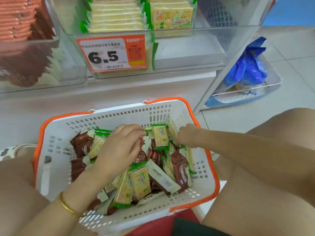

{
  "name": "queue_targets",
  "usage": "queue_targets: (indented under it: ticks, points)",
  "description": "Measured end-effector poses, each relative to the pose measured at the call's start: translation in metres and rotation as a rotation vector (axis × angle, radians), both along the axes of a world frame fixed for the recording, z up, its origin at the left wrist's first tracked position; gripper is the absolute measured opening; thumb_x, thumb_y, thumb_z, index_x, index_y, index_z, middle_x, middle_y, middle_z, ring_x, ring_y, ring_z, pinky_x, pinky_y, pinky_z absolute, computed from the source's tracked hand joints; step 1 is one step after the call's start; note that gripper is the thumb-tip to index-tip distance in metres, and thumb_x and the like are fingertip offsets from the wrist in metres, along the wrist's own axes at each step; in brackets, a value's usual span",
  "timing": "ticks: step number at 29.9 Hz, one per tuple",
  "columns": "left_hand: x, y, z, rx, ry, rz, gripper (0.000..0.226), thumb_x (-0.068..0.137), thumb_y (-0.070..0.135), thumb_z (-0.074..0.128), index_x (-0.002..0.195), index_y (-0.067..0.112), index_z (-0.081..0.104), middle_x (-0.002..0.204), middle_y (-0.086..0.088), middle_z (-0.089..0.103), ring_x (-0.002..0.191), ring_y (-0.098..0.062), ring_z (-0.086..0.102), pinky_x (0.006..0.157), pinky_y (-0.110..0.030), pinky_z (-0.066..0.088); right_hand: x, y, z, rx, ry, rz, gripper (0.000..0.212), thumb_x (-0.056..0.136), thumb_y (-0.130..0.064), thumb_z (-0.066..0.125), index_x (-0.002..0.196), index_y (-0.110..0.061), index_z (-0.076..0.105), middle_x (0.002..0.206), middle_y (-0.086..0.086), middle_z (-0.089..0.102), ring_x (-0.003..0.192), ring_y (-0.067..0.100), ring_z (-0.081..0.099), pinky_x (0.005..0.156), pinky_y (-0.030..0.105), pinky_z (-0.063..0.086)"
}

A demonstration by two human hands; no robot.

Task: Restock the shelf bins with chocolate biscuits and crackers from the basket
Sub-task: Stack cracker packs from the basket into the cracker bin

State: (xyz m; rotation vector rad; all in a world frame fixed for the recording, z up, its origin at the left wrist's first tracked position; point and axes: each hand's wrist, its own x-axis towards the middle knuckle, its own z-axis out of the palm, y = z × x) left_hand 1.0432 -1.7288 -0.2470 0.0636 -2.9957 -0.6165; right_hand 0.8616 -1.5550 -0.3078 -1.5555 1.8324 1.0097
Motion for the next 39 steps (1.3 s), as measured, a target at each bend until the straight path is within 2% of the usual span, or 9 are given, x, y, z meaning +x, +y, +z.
queue_targets:
  ticks: [6,10,14,17,20,23,27,32,39]
  points:
    - [-0.001,0.003,-0.009,0.042,-0.032,-0.044,0.040,0.089,0.024,0.035,0.109,0.013,0.068,0.115,-0.001,0.065,0.105,-0.022,0.059,0.091,-0.036,0.046,-0.007,-0.001,0.007,-0.059,-0.065,-0.063,0.026,0.089,-0.001,0.052,0.111,-0.007,0.064,0.108,0.011,0.059,0.097,0.028,0.057,0.074,0.032,0.047]
    - [-0.001,0.006,-0.012,0.081,-0.051,-0.039,0.042,0.091,0.033,0.035,0.116,0.016,0.065,0.122,0.001,0.061,0.112,-0.020,0.055,0.097,-0.031,0.040,-0.014,-0.017,0.041,-0.068,-0.078,-0.101,0.010,0.088,-0.002,0.055,0.080,-0.008,0.060,0.086,0.005,0.057,0.084,0.021,0.056,0.073,0.031,0.049]
    - [-0.006,0.018,-0.007,0.269,-0.233,-0.008,0.049,0.095,0.047,0.046,0.139,0.026,0.042,0.141,0.013,0.040,0.132,-0.005,0.032,0.108,-0.019,0.022,-0.025,-0.025,0.091,-0.269,-0.115,-0.200,0.015,0.092,-0.015,0.055,0.091,-0.004,0.065,0.089,0.007,0.063,0.088,0.024,0.062,0.074,0.029,0.046]
    - [-0.013,0.030,0.004,0.502,-0.325,0.077,0.063,0.088,0.047,0.057,0.143,0.029,0.032,0.131,0.022,0.035,0.125,0.002,0.033,0.103,-0.019,0.028,-0.034,-0.020,0.124,-0.385,-0.317,-0.393,0.025,0.096,-0.024,0.051,0.093,-0.005,0.067,0.087,0.004,0.067,0.081,0.020,0.060,0.069,0.021,0.044]
    - [-0.019,0.028,0.016,0.623,-0.222,0.203,0.052,0.088,0.034,0.063,0.136,0.029,0.042,0.125,0.020,0.046,0.115,-0.002,0.049,0.098,-0.025,0.042,-0.035,-0.016,0.141,-0.472,-0.503,-0.549,0.022,0.097,-0.021,0.052,0.089,-0.006,0.066,0.077,0.001,0.065,0.066,0.009,0.053,0.060,0.011,0.041]
    - [-0.021,0.015,0.032,0.695,-0.184,0.268,0.026,0.088,0.025,0.063,0.111,0.034,0.057,0.111,0.008,0.062,0.093,-0.013,0.064,0.085,-0.037,0.054,-0.034,-0.012,0.152,-0.532,-0.582,-0.607,0.017,0.096,-0.023,0.053,0.085,-0.016,0.065,0.079,-0.001,0.064,0.071,0.011,0.056,0.071,0.024,0.049]
    - [-0.024,0.006,0.059,0.728,-0.131,0.269,0.020,0.088,0.022,0.064,0.096,0.039,0.059,0.100,0.005,0.065,0.090,-0.020,0.066,0.082,-0.040,0.054,-0.028,-0.007,0.170,-0.677,-0.656,-0.639,0.027,0.093,-0.032,0.054,0.106,-0.014,0.069,0.103,0.000,0.066,0.090,0.012,0.062,0.079,0.027,0.054]
    - [-0.037,0.001,0.103,0.687,-0.051,0.192,0.019,0.085,0.022,0.067,0.091,0.040,0.065,0.096,-0.001,0.067,0.089,-0.031,0.065,0.083,-0.053,0.052,-0.016,-0.009,0.198,-0.808,-0.664,-0.601,0.030,0.078,-0.032,0.072,0.105,-0.018,0.068,0.096,0.001,0.069,0.085,0.014,0.064,0.077,0.030,0.050]
    - [-0.079,-0.008,0.177,0.428,0.570,0.243,0.029,0.091,0.023,0.055,0.119,0.019,0.048,0.099,0.008,0.058,0.090,-0.002,0.054,0.080,-0.016,0.044,-0.060,0.001,0.283,-1.296,-0.850,-0.879,0.032,0.067,-0.035,0.068,0.087,-0.010,0.066,0.071,0.004,0.065,0.066,0.011,0.059,0.062,0.022,0.049]
